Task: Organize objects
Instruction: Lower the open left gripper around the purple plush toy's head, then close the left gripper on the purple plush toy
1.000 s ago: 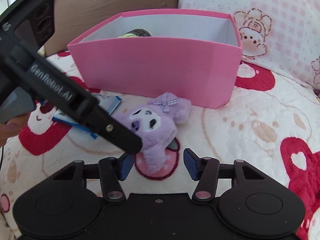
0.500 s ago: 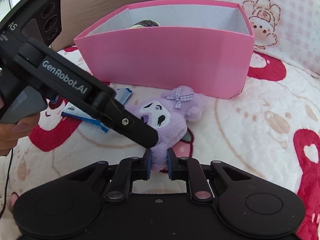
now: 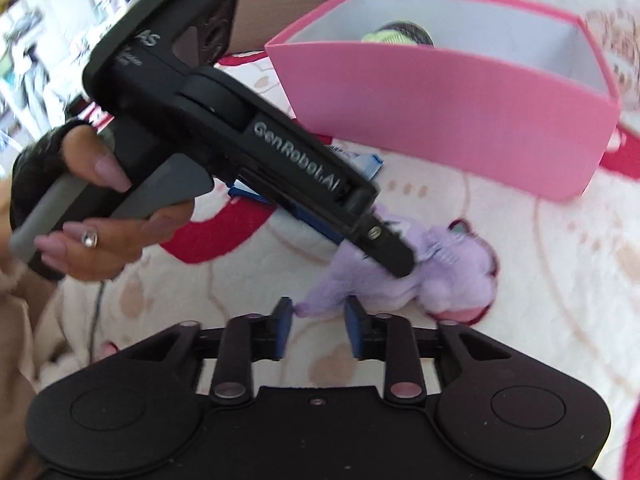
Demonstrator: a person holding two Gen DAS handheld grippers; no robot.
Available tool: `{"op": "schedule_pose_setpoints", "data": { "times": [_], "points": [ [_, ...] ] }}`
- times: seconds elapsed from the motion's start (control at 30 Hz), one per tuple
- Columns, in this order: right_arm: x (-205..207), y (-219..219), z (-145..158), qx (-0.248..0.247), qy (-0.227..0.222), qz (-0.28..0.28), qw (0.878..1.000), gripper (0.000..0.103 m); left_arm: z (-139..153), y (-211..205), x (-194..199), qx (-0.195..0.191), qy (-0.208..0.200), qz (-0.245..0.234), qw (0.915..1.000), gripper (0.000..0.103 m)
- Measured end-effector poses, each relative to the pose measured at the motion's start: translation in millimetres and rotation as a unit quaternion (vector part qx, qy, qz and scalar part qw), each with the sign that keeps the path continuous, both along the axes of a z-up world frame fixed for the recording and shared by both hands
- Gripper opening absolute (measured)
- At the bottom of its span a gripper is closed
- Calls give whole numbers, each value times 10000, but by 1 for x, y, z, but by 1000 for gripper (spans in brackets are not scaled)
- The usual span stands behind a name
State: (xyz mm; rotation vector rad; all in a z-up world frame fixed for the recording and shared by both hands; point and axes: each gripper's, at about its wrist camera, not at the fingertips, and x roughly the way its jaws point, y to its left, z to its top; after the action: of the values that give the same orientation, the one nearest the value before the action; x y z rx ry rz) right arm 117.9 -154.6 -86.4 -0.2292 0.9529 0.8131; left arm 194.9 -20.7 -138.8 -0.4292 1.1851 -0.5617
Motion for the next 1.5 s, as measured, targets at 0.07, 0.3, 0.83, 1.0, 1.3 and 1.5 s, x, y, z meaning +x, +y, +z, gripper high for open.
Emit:
{"op": "schedule_pose_setpoints", "data": {
  "times": [0.07, 0.3, 0.83, 1.0, 1.3, 1.5],
  "points": [
    [3, -4, 3, -118, -112, -148, 9998, 47, -2, -2, 0, 8, -30, -31, 10000, 53],
    [15, -22, -4, 16, -100, -459, 9989, 59, -1, -6, -7, 104, -307, -249, 9992, 49],
    [26, -29, -30, 15, -325, -459, 9984, 92, -9, 1, -10, 29, -297, -263, 9992, 48],
    [18, -28, -32, 126, -296, -592, 9977, 93, -7, -3, -12, 131, -400, -285, 9987, 47],
    [21, -22, -41, 91, -584, -673, 9960, 96, -7, -12, -13, 357, -472, -204, 9980, 47],
    [15, -14, -31, -115, -502, -782, 9956, 85, -3, -11, -21, 361, -530, -132, 9979, 47]
  ]
}}
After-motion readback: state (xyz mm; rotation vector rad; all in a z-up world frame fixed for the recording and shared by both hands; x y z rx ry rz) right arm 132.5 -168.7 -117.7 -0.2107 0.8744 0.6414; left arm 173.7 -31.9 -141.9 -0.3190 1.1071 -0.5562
